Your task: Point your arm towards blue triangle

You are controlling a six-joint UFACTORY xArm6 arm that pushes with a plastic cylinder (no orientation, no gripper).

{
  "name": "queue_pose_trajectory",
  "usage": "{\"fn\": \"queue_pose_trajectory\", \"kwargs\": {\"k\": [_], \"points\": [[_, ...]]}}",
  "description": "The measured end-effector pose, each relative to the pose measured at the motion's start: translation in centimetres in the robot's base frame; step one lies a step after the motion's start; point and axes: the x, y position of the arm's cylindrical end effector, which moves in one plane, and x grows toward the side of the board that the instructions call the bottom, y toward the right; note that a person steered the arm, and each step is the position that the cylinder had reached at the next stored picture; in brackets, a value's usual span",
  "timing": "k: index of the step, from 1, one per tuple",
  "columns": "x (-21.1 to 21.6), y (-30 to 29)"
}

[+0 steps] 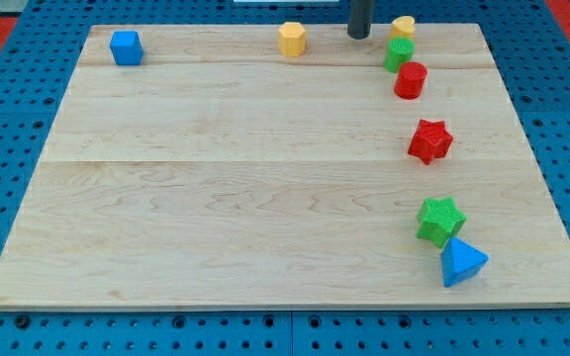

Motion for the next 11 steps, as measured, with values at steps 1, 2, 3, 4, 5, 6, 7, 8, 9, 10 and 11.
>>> {"fn": "queue_pose_trajectory", "kwargs": {"k": [1, 2, 3, 4, 5, 6, 7, 8, 9, 10, 11], "points": [[0.1, 0.0], [0.1, 0.0], [0.8, 0.0], [2.2, 0.0], [4.1, 0.0], [6.6, 0.0], [9.0, -0.1], [12.1, -1.3], [15.6, -3.2], [19.4, -4.4], [22.2, -3.7]]}}
